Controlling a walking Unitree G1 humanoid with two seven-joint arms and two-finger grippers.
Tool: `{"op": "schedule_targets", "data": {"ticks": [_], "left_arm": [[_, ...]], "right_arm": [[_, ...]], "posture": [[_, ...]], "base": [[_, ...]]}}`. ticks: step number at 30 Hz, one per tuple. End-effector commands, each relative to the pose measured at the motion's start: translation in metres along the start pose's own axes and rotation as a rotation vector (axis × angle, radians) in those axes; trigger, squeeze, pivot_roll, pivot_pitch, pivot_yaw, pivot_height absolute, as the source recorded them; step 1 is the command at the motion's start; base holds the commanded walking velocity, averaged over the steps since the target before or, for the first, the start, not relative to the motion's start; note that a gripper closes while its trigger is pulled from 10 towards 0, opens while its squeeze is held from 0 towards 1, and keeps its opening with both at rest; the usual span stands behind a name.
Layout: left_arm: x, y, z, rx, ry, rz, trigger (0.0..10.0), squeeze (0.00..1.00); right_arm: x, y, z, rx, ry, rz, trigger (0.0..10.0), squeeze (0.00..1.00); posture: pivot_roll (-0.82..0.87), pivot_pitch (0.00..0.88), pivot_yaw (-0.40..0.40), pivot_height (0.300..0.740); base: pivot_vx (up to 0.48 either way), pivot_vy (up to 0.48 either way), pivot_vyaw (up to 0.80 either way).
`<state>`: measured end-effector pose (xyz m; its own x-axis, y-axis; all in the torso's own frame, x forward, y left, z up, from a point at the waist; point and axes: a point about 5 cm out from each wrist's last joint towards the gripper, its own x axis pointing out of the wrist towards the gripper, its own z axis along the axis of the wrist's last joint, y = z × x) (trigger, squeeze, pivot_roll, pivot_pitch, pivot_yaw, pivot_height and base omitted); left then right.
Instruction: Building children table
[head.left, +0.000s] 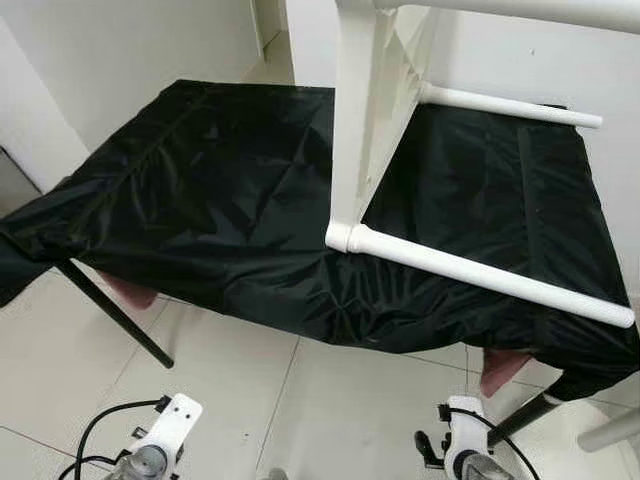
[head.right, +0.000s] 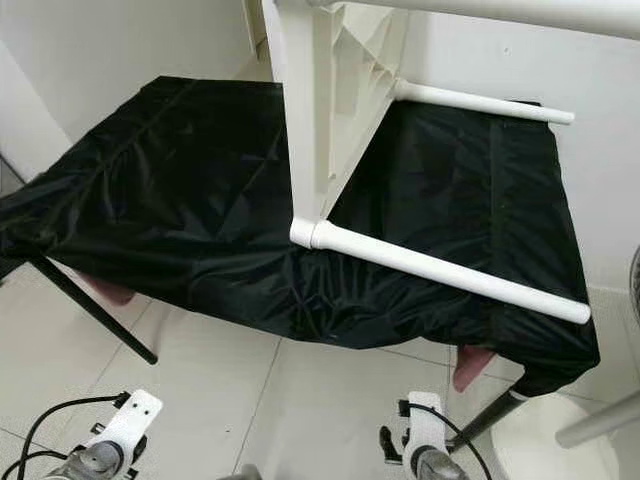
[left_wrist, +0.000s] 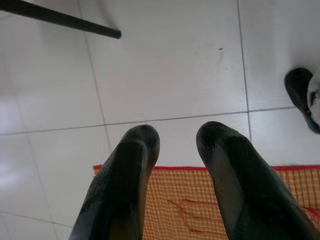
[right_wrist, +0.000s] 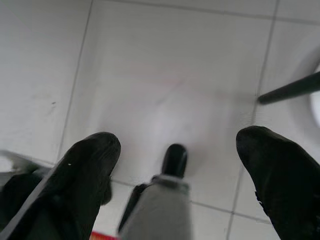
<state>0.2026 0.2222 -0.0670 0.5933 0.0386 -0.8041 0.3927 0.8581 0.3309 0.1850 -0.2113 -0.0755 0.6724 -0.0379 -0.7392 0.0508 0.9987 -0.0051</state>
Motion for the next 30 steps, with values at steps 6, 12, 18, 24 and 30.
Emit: {"op": "schedule_targets", "data": {"ticks": [6,12,18,24,30], "left_arm": [[0.001,-0.003,0.006,-0.040,-0.036,0.001,10.0,0.00],[0.002,-0.016,0.011,-0.086,-0.072,-0.016,10.0,0.00],[0.001,-0.029,0.007,-0.180,-0.085,-0.017,10.0,0.00],[-0.001,-0.032,-0.001,-0.224,-0.058,0.033,10.0,0.00],[-0.001,-0.034,-0.003,-0.160,-0.059,0.093,10.0,0.00]], "right_arm": [[-0.001,0.012,-0.009,-0.026,0.010,0.013,10.0,0.00],[-0.002,0.014,-0.013,-0.041,0.013,0.006,10.0,0.00],[-0.003,0.013,-0.013,-0.086,0.015,0.000,10.0,0.00],[-0.002,0.011,-0.013,-0.071,0.017,-0.032,10.0,0.00],[-0.005,0.012,-0.022,-0.105,0.060,-0.063,10.0,0.00]], "posture": [[0.11,0.003,0.157,0.740],[0.11,0.005,0.103,0.740],[0.11,0.001,0.069,0.740],[0.12,0.000,0.069,0.740],[0.14,0.000,0.034,0.740]], "base": [[0.000,0.000,0.00],[0.000,0.000,0.00],[0.000,0.000,0.00],[0.000,0.000,0.00],[0.000,0.000,0.00]]}}
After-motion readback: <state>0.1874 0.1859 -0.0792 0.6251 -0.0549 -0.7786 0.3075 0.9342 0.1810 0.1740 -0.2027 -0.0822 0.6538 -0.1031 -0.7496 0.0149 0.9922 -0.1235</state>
